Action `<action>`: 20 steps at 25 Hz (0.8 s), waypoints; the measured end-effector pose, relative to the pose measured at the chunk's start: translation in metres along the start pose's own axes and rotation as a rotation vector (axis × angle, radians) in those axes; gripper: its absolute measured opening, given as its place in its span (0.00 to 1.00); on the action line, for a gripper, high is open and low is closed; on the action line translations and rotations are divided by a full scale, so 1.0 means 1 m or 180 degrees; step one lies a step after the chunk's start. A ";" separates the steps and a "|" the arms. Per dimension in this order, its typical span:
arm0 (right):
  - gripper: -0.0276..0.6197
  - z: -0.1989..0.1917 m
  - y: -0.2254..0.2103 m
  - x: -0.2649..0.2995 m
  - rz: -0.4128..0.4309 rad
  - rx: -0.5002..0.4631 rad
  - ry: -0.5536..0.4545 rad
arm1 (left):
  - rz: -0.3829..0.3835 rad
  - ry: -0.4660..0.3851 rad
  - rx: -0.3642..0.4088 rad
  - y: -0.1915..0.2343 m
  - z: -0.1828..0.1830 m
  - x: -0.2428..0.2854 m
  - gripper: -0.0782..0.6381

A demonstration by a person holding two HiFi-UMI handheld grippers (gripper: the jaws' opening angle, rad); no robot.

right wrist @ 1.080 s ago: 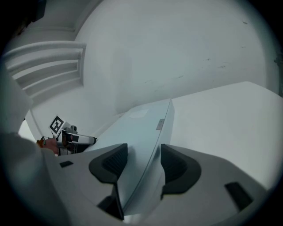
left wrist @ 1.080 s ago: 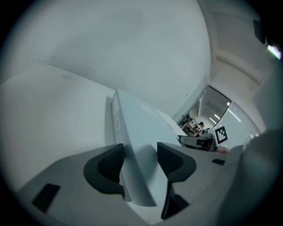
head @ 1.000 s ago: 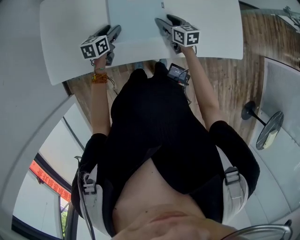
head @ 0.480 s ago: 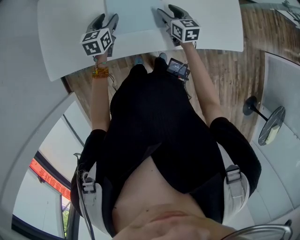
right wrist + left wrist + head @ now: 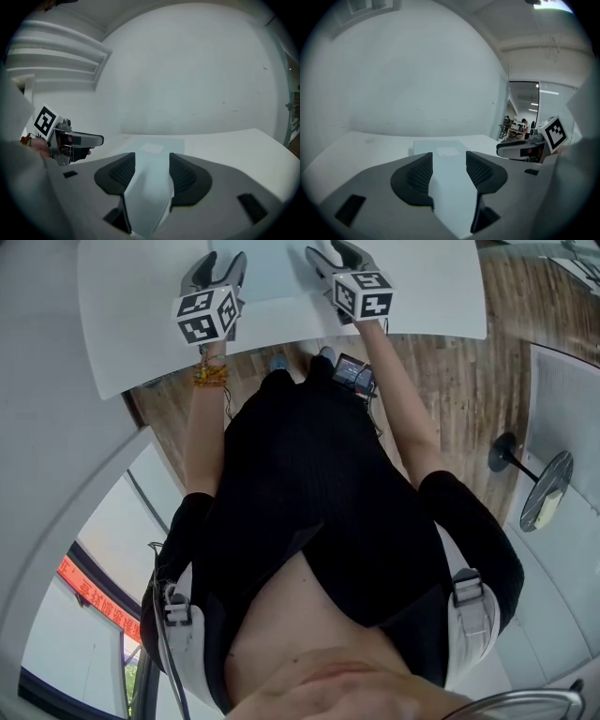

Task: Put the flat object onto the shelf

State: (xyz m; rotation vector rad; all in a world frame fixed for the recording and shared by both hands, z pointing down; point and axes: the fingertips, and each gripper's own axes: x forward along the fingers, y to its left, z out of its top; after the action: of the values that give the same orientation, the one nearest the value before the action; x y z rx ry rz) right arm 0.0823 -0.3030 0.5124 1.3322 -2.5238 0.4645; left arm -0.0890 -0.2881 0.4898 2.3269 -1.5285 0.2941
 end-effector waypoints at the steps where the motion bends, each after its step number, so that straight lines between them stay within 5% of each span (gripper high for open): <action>1: 0.41 0.003 0.002 -0.001 -0.0012 -0.0011 -0.0031 | 0.0012 -0.0027 0.0018 -0.002 0.003 0.000 0.43; 20: 0.37 0.065 0.029 -0.017 -0.0185 -0.0271 -0.0583 | 0.0154 -0.0531 0.0251 -0.022 0.054 -0.012 0.35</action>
State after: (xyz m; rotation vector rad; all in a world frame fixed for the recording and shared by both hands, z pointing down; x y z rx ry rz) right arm 0.0634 -0.3000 0.4420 1.4722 -2.6079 0.2299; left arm -0.0742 -0.2911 0.4319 2.4315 -1.6815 0.1788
